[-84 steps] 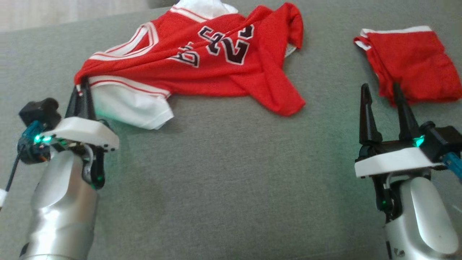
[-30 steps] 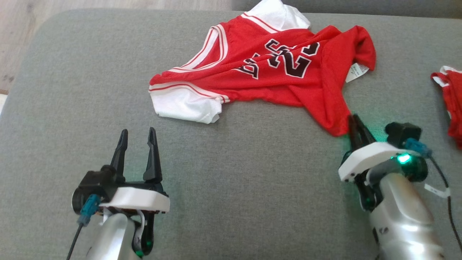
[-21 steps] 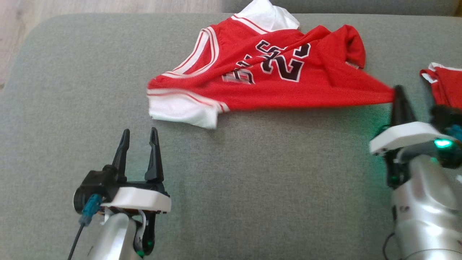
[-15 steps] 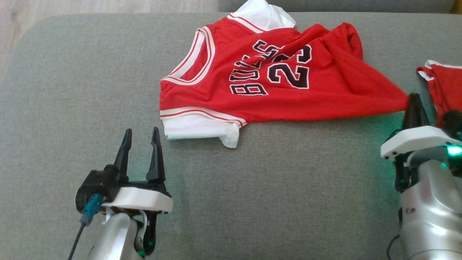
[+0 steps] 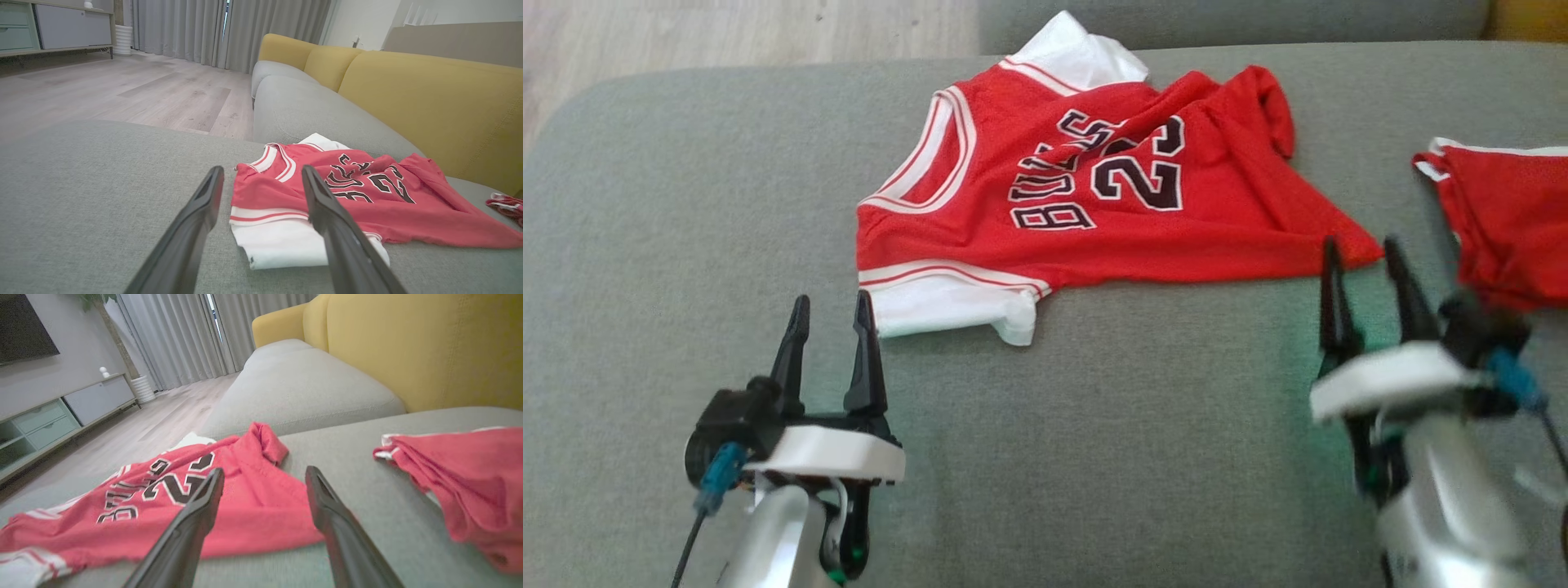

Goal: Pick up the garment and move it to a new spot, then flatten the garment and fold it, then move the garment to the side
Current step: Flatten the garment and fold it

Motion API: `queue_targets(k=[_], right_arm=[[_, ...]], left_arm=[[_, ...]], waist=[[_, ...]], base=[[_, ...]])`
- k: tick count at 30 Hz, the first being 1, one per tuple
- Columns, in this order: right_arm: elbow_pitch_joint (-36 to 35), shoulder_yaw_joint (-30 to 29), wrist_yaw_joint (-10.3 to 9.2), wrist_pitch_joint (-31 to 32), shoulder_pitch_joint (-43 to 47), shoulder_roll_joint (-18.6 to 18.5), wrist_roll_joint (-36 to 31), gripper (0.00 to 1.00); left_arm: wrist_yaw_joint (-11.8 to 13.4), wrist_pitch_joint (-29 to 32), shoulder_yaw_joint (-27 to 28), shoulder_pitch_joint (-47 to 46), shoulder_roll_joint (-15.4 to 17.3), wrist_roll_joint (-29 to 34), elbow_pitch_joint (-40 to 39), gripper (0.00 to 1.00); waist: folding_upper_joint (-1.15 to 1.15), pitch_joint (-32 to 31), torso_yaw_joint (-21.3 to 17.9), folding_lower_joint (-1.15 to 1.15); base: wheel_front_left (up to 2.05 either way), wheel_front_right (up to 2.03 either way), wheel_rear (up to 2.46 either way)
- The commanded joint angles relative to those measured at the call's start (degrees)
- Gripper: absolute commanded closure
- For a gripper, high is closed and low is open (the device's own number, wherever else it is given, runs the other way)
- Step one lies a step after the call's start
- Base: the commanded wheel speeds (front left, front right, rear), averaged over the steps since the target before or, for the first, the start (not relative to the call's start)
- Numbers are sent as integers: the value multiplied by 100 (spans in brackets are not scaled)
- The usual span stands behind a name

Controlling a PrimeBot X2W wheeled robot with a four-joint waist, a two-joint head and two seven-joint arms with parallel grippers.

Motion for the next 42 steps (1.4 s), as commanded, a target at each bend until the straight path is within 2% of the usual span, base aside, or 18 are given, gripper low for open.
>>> queue_targets(k=[1,5,10,13,18,25,31,42], right_arm=[[-481,265,-5,-60,270,-2,9,0],[-1116,362,-5,-61,869,-2,142,0],[-1409,281,-5,-62,992,-2,127,0],[-1515,210,-5,-46,945,-2,96,0],[-1636,126,-5,-9,911,-2,81,0],[-1663,157,-5,8,865,-2,111,0],[-1632,151,-5,5,826,-2,130,0],[-1596,155,-5,0,736,-2,145,0]], left_arm=[[-2,-53,204,-39,53,62,-172,0],[-28,-53,235,-2,53,79,-170,0],[-105,-53,166,4,106,186,-108,0],[-239,5,-35,-41,232,321,27,0],[-395,472,-502,-219,630,713,425,0],[-274,621,-624,-650,953,1049,886,0],[-312,507,-658,-928,1011,1042,1218,0],[-305,656,-800,-1278,1075,1087,1895,0]], waist=[[0,-47,-74,0],[0,-70,-160,0],[0,-65,-214,0],[0,-6,-215,0],[0,141,-231,0],[0,313,-319,0],[0,387,-412,0],[0,450,-534,0]], base=[[0,0,0],[0,0,0],[0,0,0],[0,0,0],[0,0,0],[0,0,0],[0,0,0],[0,0,0]])
